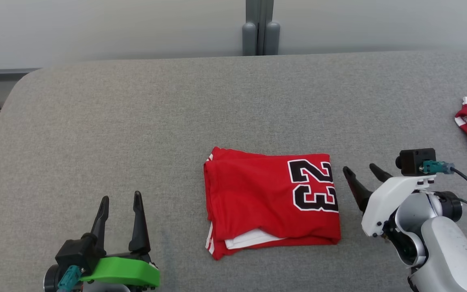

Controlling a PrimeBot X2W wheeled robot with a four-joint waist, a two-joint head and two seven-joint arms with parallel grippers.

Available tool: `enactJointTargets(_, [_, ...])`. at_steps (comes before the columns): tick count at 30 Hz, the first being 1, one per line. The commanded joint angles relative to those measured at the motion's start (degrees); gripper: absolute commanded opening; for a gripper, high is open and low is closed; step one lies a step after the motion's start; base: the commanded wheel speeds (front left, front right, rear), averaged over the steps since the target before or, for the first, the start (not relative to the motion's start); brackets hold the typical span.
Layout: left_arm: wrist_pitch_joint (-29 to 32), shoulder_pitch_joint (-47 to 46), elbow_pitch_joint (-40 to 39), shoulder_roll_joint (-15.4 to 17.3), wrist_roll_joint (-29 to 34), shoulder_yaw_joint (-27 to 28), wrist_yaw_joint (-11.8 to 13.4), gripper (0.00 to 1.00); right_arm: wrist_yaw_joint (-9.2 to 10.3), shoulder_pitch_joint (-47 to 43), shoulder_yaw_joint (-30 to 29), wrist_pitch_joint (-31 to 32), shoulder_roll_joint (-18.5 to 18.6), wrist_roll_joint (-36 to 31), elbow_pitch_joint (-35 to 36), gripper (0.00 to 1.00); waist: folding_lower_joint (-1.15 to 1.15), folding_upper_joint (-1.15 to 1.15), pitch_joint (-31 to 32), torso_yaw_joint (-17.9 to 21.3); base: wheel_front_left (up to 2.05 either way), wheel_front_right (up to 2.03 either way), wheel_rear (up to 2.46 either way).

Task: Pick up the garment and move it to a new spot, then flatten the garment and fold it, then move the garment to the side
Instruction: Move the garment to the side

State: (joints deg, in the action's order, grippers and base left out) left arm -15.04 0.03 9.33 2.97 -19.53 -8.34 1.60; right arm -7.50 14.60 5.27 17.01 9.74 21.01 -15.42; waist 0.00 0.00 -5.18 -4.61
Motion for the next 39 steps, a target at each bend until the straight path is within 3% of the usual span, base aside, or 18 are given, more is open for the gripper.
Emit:
enactJointTargets(1, [-0.14, -0.87, -0.29, 0.00, 0.28, -0.06, 0.20, 1.00, 0.04, -0.40, 0.68, 1.29, 0.42, 1.35, -0.46, 1.00, 0.00, 0.00, -1.16, -1.21, 0.00, 0.00, 0.00])
enactJointTargets(18, [-0.15, -1.46, -0.90, -0.06, 0.23, -0.29, 0.54, 1.00, 0.03, 2.62, 4.91, 4.28, -0.06, 7.62, -12.36, 1.00, 0.00, 0.00, -3.39, -4.65, 0.00, 0.00, 0.00])
enactJointTargets(20, [-0.15, -1.27, -1.01, -0.06, 0.31, -0.31, 0.58, 1.00, 0.03, 3.42, 5.85, 3.87, -0.07, 8.21, -13.47, 0.37, 0.00, 0.00, -3.38, -4.60, 0.00, 0.00, 0.00])
enactJointTargets(21, [-0.15, -1.19, -1.08, -0.06, 0.39, -0.34, 0.51, 1.00, 0.03, 3.76, 6.28, 3.68, 0.00, 8.40, -13.86, 0.24, 0.00, 0.00, -3.40, -4.52, 0.00, 0.00, 0.00])
enactJointTargets(22, [-0.15, -1.06, -1.22, -0.06, 0.55, -0.36, 0.53, 1.00, 0.03, 4.21, 6.92, 3.31, 0.07, 8.65, -14.12, 0.00, 0.00, 0.00, -3.46, -4.30, 0.00, 0.00, 0.00])
enactJointTargets(29, [-0.15, -0.44, -2.40, -0.05, 1.28, 0.18, 0.19, 1.00, 0.09, 6.93, 8.71, 0.77, 3.19, 9.12, -14.34, 0.00, 0.00, 0.00, -4.01, 0.77, 0.00, 0.00, 0.00])
enactJointTargets(39, [-0.15, -1.85, -3.40, -0.02, 2.50, -0.14, -0.39, 1.00, 0.08, 9.82, 6.53, -0.81, 9.06, 8.20, -11.27, 0.00, 0.00, 0.00, -7.33, 17.11, 0.00, 0.00, 0.00])
